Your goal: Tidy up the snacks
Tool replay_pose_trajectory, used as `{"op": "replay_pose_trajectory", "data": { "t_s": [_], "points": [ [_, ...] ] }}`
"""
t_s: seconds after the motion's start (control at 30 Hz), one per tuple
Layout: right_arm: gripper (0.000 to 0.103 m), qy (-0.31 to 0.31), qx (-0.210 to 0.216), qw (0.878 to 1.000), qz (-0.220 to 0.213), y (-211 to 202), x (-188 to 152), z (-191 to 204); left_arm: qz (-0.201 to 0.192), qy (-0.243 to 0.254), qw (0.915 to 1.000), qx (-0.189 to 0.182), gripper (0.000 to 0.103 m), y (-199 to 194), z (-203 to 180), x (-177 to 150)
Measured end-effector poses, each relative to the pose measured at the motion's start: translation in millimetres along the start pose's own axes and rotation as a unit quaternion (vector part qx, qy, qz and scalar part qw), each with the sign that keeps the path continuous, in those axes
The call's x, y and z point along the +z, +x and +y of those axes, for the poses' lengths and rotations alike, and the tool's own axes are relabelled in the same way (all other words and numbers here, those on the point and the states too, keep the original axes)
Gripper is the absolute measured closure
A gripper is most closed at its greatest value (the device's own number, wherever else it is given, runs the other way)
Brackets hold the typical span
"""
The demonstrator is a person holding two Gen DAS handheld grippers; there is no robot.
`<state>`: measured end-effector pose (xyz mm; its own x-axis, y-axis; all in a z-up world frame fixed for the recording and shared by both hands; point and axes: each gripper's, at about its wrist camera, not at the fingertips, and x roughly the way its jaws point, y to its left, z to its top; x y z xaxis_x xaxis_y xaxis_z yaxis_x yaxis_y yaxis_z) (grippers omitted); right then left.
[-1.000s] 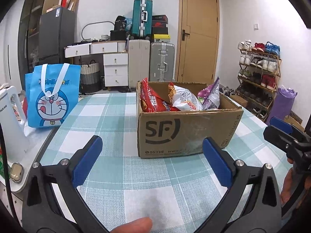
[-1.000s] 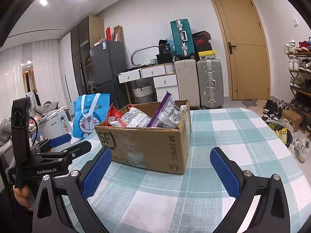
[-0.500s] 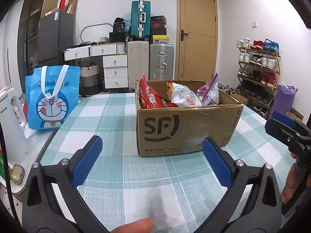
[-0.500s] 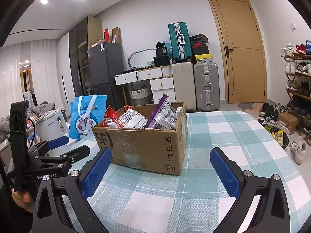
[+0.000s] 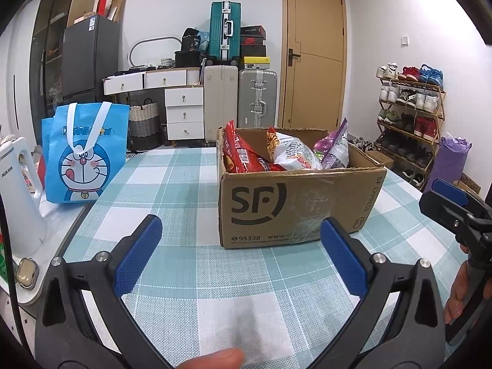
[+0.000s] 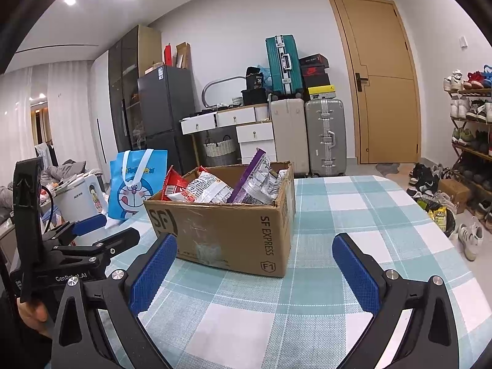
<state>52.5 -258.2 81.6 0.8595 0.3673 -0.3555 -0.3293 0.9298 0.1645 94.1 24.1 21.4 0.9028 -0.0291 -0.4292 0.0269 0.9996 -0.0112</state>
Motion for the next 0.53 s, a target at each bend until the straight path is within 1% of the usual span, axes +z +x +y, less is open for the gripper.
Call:
{"op": "replay_pose_trajectory", "data": {
  "t_s": [0.53],
  "points": [
    [0.000, -0.003, 0.000, 1.000, 0.003, 0.9, -0.5, -2.8, -0.004, 0.000, 1.0000, -0.003, 0.000, -0.4, -0.3, 0.7]
  ]
}}
